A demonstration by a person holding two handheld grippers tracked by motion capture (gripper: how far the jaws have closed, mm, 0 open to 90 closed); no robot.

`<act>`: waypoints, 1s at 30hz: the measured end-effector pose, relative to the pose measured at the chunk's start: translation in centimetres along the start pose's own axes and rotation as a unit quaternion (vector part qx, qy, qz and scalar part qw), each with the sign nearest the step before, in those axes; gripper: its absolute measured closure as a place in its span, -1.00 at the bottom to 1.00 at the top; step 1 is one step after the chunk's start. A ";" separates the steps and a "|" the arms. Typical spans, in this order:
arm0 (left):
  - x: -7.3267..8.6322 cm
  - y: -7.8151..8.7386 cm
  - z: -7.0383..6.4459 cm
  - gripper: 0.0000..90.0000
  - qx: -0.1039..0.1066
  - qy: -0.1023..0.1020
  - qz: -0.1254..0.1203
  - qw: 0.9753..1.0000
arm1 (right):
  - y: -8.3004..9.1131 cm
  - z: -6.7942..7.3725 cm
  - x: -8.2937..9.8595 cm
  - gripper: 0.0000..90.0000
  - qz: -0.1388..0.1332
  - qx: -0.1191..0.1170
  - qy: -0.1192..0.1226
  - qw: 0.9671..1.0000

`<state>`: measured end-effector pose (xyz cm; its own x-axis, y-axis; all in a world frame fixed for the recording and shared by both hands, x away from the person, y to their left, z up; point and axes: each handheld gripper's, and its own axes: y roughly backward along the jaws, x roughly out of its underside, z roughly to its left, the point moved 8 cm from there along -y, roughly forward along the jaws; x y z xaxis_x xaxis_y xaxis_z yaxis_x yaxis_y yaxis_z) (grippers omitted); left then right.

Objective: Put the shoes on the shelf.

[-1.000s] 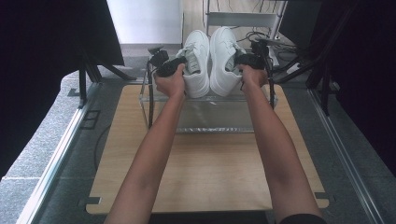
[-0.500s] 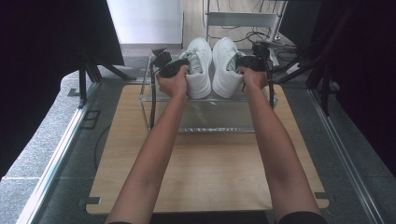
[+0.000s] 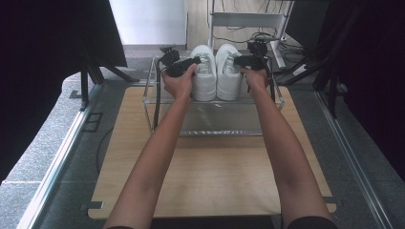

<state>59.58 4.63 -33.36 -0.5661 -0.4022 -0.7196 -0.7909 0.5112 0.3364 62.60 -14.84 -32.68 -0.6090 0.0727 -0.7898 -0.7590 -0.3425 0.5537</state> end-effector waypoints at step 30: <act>-1.4 8.2 -1.2 0.06 0.031 -0.121 -0.012 0.992 | 8.4 0.7 0.8 -0.05 -0.049 -0.119 0.059 0.990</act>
<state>53.66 8.49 -28.90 -0.4694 -0.2246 -0.8539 -0.7835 0.5519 0.2856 55.59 -17.01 -28.53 -0.4926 0.0114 -0.8702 -0.7289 -0.5518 0.4054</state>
